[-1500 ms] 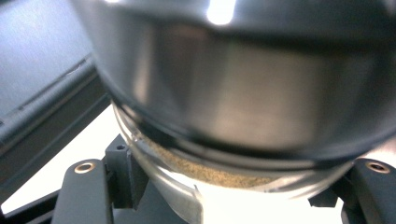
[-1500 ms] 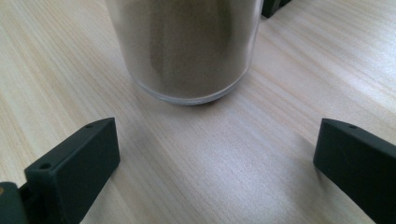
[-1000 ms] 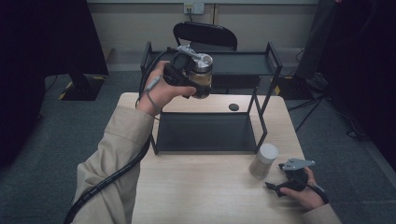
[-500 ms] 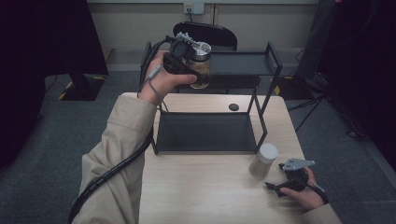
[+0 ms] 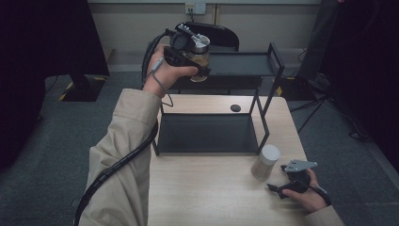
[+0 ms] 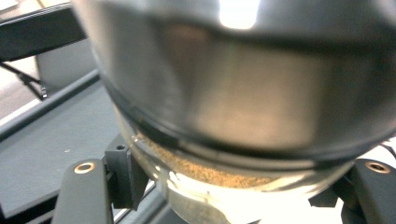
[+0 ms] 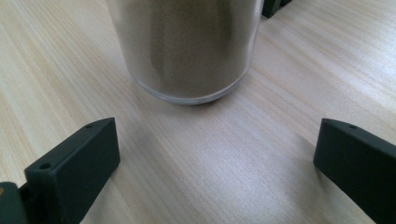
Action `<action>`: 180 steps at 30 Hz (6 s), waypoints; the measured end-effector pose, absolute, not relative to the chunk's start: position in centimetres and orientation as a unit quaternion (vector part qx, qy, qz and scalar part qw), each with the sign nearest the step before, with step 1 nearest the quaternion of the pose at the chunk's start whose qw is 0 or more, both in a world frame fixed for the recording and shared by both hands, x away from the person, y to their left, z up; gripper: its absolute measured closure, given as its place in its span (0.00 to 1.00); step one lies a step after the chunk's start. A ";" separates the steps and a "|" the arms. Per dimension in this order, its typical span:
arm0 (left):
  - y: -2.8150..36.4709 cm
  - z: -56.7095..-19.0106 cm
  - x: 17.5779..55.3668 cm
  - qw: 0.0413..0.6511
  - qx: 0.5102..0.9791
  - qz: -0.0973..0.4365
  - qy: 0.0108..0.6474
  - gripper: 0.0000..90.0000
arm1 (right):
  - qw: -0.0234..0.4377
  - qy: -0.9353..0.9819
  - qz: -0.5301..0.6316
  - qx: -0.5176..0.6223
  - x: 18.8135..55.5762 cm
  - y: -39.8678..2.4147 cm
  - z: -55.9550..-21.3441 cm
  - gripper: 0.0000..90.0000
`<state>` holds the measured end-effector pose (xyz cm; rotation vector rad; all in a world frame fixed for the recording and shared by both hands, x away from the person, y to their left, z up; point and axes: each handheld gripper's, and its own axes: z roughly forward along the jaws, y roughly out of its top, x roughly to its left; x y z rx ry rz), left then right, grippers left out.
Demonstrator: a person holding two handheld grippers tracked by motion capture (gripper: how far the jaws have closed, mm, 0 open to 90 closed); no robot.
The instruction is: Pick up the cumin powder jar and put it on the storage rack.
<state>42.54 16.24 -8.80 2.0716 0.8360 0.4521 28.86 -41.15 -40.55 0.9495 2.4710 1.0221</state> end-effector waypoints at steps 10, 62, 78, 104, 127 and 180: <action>16.0 -8.7 43.8 0.407 0.812 0.196 0.371 0.34 | 0.152 0.861 0.356 0.330 28.9 -41.2 -40.5 0.00; 16.3 -10.6 45.4 0.410 0.785 0.205 0.417 0.34 | 0.151 0.861 0.356 0.330 28.9 -41.1 -40.5 0.00; 17.1 -10.5 43.9 0.413 0.779 0.222 0.417 0.16 | 0.151 0.861 0.356 0.329 28.9 -41.2 -40.5 0.00; 18.2 -10.6 39.5 0.430 0.792 0.224 0.371 0.01 | 0.151 0.861 0.356 0.329 28.9 -41.2 -40.5 0.00; 21.0 -15.8 36.0 0.474 0.798 0.199 0.314 0.02 | 0.151 0.861 0.357 0.329 28.8 -41.2 -40.6 0.00; 22.3 -31.4 34.9 0.491 0.807 0.102 0.311 0.04 | 0.151 0.862 0.356 0.328 28.8 -41.1 -40.6 0.00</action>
